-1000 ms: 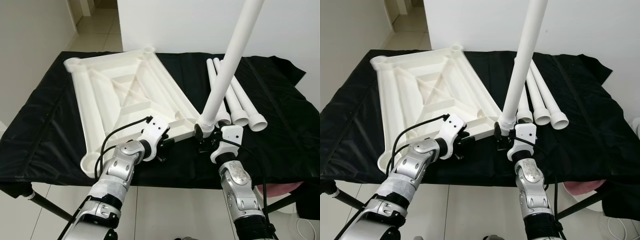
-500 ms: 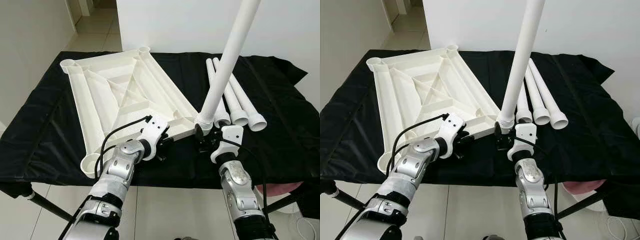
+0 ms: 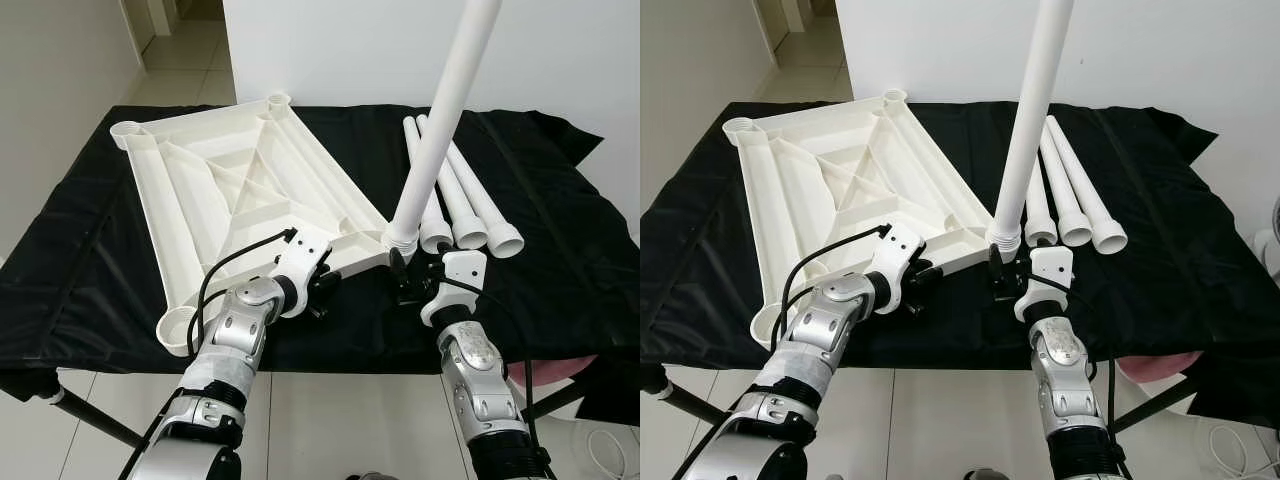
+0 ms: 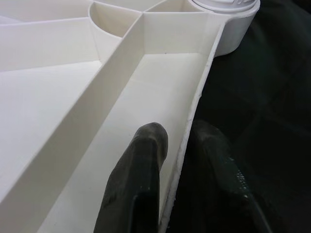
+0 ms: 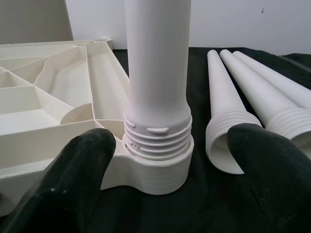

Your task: Building children table

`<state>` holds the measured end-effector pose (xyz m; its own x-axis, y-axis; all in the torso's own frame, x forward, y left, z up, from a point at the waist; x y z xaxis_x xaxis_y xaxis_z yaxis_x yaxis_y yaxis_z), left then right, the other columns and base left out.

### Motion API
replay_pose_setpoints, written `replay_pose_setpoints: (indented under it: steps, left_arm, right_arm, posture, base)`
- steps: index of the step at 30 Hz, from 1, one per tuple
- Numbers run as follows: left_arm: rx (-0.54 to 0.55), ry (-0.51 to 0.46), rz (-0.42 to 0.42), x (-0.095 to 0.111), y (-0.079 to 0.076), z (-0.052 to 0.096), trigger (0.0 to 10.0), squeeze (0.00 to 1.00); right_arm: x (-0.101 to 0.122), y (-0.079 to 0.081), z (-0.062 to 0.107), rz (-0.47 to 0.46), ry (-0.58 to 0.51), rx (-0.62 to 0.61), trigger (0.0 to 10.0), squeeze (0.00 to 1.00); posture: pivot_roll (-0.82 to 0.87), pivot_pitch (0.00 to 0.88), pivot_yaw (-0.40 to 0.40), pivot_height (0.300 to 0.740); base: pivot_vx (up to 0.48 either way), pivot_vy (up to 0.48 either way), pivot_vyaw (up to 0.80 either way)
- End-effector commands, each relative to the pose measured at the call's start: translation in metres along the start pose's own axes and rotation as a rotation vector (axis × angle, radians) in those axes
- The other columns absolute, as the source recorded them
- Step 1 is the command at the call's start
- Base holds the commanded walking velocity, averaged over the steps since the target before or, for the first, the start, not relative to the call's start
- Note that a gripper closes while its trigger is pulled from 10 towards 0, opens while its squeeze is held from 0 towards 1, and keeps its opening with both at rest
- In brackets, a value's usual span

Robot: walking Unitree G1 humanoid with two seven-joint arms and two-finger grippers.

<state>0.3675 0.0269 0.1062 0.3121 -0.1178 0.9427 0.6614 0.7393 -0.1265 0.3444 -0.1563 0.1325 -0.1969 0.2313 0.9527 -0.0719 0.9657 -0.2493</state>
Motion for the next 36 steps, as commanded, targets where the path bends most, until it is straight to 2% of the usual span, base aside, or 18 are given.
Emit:
replay_pose_setpoints:
  steps: [1,2,3,6,7,8,9,10,11,13,15,18,21,26,28,31,32,36]
  left_arm:
    - [0.525,-0.125,0.009,0.012,0.058,0.02,10.0,0.68]
    - [0.525,-0.125,0.009,0.012,0.058,0.02,10.0,0.68]
    - [0.445,-0.12,0.002,0.012,0.046,0.014,10.0,1.0]
    - [0.283,-0.115,-0.03,0.011,0.019,0.004,10.0,1.0]
    - [0.222,-0.127,-0.049,0.013,0.008,0.002,10.0,0.66]
    - [0.222,-0.127,-0.049,0.013,0.008,0.002,10.0,0.66]
    - [0.144,-0.142,-0.041,0.016,-0.003,0.002,10.0,0.0]
    - [0.144,-0.142,-0.041,0.016,-0.003,0.002,10.0,0.0]
    - [0.0,-0.179,-0.058,0.024,-0.022,0.005,10.0,0.0]
    - [-0.031,-0.187,-0.063,0.025,-0.026,0.006,10.0,0.0]
    - [-0.154,-0.241,-0.116,0.037,-0.034,0.021,10.0,0.0]
    - [-0.185,-0.255,-0.133,0.04,-0.036,0.025,10.0,0.0]
    - [-0.157,-0.289,-0.15,0.057,-0.006,0.048,10.0,0.0]
    - [-0.089,-0.286,-0.205,0.062,0.015,0.058,10.0,0.0]
    - [0.039,-0.253,-0.28,0.067,0.05,0.072,10.0,0.0]
    - [0.072,-0.248,-0.301,0.07,0.059,0.077,10.0,0.0]
    - [0.122,-0.217,-0.348,0.07,0.074,0.083,10.0,0.0]
    - [0.217,-0.128,-0.476,0.068,0.1,0.097,10.0,0.0]
  right_arm:
    - [-0.002,0.002,0.001,0.0,0.003,0.002,10.0,0.0]
    - [-0.002,0.002,0.001,0.0,0.003,0.002,10.0,0.0]
    - [-0.002,0.002,0.001,0.001,0.003,0.003,10.0,0.0]
    - [-0.002,0.002,0.002,0.002,0.003,0.003,10.0,0.0]
    - [-0.002,0.002,0.002,0.003,0.003,0.003,10.0,0.0]
    - [-0.002,0.002,0.002,0.003,0.003,0.003,10.0,0.0]
    - [-0.002,0.002,0.002,0.003,0.003,0.003,10.0,0.0]
    - [-0.002,0.002,0.002,0.003,0.003,0.003,10.0,0.0]
    - [-0.003,0.001,0.002,0.005,0.005,0.002,10.0,0.0]
    - [-0.003,0.001,0.002,0.005,0.006,0.002,10.0,0.0]
    - [-0.003,0.001,0.003,0.004,0.007,0.004,10.0,0.0]
    - [-0.003,0.002,0.003,0.004,0.008,0.004,10.0,0.0]
    - [-0.005,0.002,0.004,0.004,0.011,0.007,10.0,0.0]
    - [-0.005,0.002,0.004,0.002,0.013,0.009,10.0,0.0]
    - [-0.005,0.004,0.003,-0.002,0.013,0.012,10.0,0.0]
    - [-0.005,0.004,0.003,-0.002,0.012,0.013,10.0,0.0]
    - [-0.005,0.005,0.003,-0.005,0.011,0.016,10.0,0.0]
    - [-0.004,0.007,0.001,-0.009,0.01,0.022,10.0,0.0]
  posture:
    - [-0.05,0.031,0.029,0.74]
    - [-0.05,0.031,0.029,0.74]
    - [-0.05,0.031,0.03,0.74]
    - [-0.05,0.03,0.029,0.74]
    - [-0.06,0.03,0.029,0.74]
    - [-0.06,0.03,0.029,0.74]
    - [-0.06,0.031,0.03,0.74]
    - [-0.06,0.031,0.03,0.74]
    - [-0.05,0.031,0.029,0.74]
    - [-0.05,0.031,0.029,0.74]
    - [-0.05,0.041,0.025,0.74]
    - [-0.05,0.041,0.025,0.74]
    - [-0.04,0.046,0.024,0.74]
    - [-0.04,0.047,0.023,0.74]
    - [-0.03,0.049,0.022,0.74]
    - [-0.03,0.049,0.022,0.74]
    - [-0.03,0.049,0.021,0.74]
    - [-0.03,0.052,0.017,0.74]
  base:
    - [0.0,0.0,0.0]
    - [0.0,0.0,0.0]
    - [0.0,0.0,0.0]
    - [0.0,0.0,0.0]
    - [0.0,0.0,0.0]
    - [0.0,0.0,0.0]
    - [0.0,0.0,0.0]
    - [0.0,0.0,0.0]
    - [0.0,0.0,0.0]
    - [0.0,0.0,0.0]
    - [0.0,0.0,0.0]
    - [0.0,0.0,0.0]
    - [0.0,0.0,0.0]
    - [0.0,0.0,0.0]
    - [0.0,0.0,0.0]
    - [0.0,0.0,0.0]
    - [0.0,0.0,0.0]
    - [0.0,0.0,0.0]
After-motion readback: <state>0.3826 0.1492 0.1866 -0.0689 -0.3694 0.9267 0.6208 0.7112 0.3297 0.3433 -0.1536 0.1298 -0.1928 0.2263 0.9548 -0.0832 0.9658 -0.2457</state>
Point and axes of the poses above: a point about 5 cm out from each wrist's last joint towards the gripper, its own z axis pointing back from the gripper into the wrist, its own x axis along the axis of the wrist's last joint, y = z × x, the point moved 5 cm from there along -z, pointing out of the wrist towards the gripper, and after that the axes turned 12 degrees about z, right-handed, at the moved point
